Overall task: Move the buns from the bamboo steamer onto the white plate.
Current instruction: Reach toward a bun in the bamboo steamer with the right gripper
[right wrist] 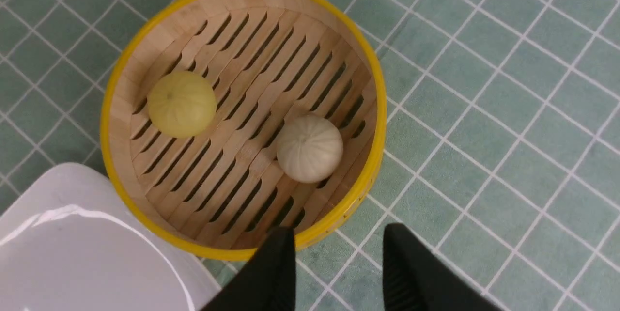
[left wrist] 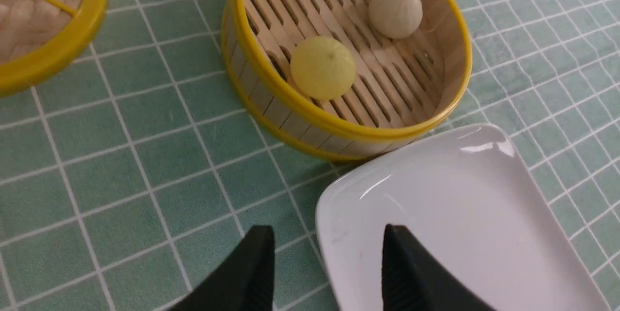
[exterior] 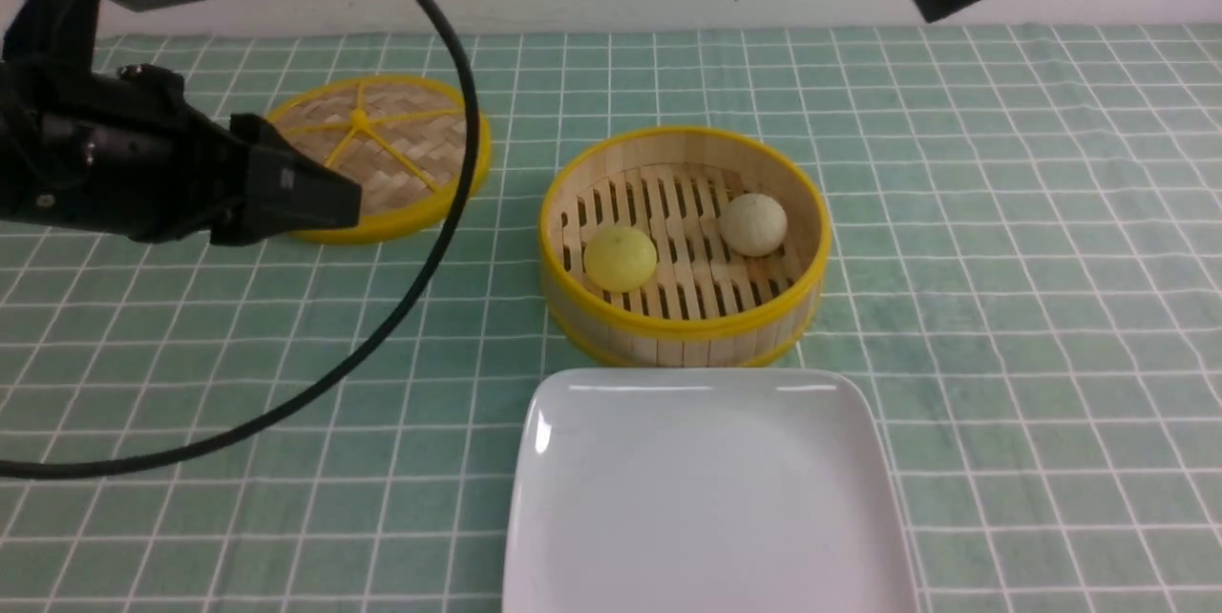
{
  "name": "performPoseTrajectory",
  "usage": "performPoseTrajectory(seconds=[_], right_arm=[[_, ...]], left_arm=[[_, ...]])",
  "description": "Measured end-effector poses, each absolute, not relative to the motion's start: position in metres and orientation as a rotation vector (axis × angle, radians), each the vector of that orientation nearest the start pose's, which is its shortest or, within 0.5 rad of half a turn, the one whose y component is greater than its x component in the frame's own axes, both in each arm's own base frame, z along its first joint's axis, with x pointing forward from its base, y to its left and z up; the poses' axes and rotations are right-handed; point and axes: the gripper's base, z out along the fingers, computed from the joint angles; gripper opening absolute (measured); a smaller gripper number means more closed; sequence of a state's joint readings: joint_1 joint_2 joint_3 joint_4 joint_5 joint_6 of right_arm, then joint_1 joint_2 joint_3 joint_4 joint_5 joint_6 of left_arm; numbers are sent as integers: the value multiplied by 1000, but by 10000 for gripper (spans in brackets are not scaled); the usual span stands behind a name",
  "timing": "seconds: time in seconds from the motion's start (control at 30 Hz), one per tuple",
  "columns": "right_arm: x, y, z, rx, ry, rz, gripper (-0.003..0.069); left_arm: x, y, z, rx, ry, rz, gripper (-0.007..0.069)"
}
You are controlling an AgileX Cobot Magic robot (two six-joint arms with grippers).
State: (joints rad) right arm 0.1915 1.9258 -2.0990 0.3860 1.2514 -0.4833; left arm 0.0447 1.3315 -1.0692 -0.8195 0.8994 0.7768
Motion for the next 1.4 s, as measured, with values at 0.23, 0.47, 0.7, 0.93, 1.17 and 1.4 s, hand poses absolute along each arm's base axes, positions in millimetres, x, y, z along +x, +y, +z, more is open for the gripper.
performPoseTrajectory(seconds=[0.23,0.47,0.7,0.93,1.17,1.4], right_arm=[[428,158,339,-987,2404,385,292],[439,178,295,-1068,2499,258,314],[446,184,282,-1057,2496,235,343],[462,190,250,-1043,2497,218,345],[469,195,222,-1068,2518,217,342],[470,195,219,-1083,2514,218,75]], left_arm=[[277,-41,321,554,2250,-597,334],[278,-41,322,571,2239,-589,334],[278,-41,321,579,2240,-578,334],[278,-41,321,575,2238,-574,334],[278,-41,321,575,2238,-574,334],[278,-40,321,575,2238,-573,334]])
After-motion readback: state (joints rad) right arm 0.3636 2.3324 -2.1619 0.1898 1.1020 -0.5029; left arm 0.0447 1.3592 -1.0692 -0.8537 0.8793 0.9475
